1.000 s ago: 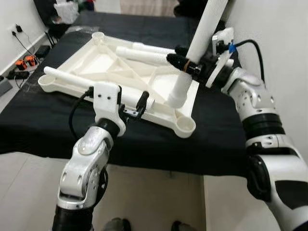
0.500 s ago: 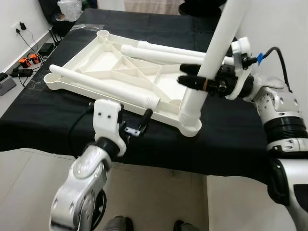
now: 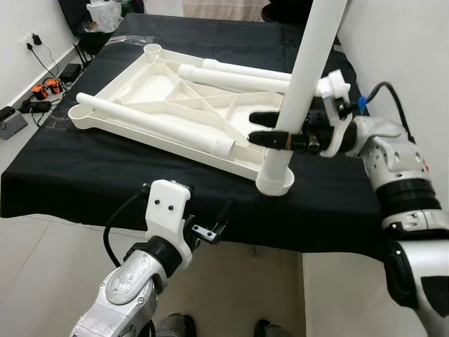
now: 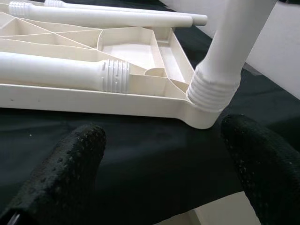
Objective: Building children table
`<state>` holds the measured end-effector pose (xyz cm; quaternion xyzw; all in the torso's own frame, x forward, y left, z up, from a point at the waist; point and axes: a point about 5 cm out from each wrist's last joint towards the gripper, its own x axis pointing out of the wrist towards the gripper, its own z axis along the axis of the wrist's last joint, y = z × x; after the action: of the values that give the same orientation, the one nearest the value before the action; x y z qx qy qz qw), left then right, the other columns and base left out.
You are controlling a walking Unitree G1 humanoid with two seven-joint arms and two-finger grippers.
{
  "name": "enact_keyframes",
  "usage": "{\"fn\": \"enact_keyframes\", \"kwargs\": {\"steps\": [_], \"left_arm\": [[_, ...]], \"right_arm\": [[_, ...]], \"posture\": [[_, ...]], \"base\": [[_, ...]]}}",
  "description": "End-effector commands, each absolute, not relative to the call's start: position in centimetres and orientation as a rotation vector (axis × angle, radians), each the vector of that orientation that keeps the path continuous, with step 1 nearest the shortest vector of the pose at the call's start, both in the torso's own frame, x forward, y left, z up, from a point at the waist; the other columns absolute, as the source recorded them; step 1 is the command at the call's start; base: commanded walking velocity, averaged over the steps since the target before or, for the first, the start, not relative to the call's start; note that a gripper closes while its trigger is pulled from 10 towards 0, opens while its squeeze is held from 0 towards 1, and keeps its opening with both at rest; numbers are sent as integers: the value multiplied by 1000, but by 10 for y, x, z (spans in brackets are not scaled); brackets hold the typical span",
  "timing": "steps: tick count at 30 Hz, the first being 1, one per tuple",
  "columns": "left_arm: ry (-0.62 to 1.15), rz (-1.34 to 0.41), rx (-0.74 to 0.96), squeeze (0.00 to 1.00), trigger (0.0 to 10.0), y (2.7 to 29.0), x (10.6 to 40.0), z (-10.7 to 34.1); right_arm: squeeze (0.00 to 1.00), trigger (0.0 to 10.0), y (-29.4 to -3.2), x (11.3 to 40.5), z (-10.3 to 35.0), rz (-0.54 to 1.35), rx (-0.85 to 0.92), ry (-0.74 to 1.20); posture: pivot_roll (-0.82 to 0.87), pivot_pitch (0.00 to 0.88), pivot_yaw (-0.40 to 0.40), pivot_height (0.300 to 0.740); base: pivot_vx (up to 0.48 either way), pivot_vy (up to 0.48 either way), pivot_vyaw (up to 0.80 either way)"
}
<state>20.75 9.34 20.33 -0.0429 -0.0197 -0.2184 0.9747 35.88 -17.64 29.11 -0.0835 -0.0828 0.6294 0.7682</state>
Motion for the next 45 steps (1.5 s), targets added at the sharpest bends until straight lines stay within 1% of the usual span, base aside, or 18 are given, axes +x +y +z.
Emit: {"fn": "enact_keyframes", "kwargs": {"steps": [1, 4, 9, 13, 16, 21, 26, 33, 45], "left_arm": [[-36, -439, -95, 0, 10000, 93, 206, 205], [-40, -436, -90, 0, 10000, 93, 204, 208], [-43, -421, -89, 0, 10000, 94, 204, 210], [-46, -424, -84, 0, 10000, 94, 204, 211], [-48, -427, -81, 0, 10000, 93, 205, 214], [-49, -426, -80, 0, 10000, 94, 205, 215], [-35, -423, -73, 0, 10000, 96, 204, 214], [-35, -419, -75, 0, 10000, 97, 205, 216], [-25, -418, -67, 0, 10000, 99, 205, 215]], "right_arm": [[0, 10000, -180, 358, 297, 1359, -201, -208], [0, 10000, -181, 361, 302, 1331, -210, -228], [0, 10000, -181, 368, 290, 1248, -240, -179], [0, 10000, -179, 369, 287, 1236, -243, -176], [0, 10000, -177, 372, 280, 1207, -245, -151], [0, 10000, -178, 371, 280, 1227, -234, -160], [0, 10000, -190, 365, 283, 1278, -221, -163], [0, 10000, -198, 362, 281, 1289, -236, -140], [0, 10000, -199, 355, 281, 1360, -249, -124]], "posture": [[75, 240, -30, 740], [86, 248, -34, 740], [86, 248, -34, 740], [90, 255, -32, 740], [94, 280, -27, 740], [97, 284, -26, 740], [102, 288, -18, 740], [107, 289, -16, 740], [106, 290, -5, 740]], "base": [[0, 0, 0], [0, 0, 0], [0, 0, 0], [0, 0, 0], [0, 0, 0], [0, 0, 0], [0, 0, 0], [0, 0, 0], [0, 0, 0]]}}
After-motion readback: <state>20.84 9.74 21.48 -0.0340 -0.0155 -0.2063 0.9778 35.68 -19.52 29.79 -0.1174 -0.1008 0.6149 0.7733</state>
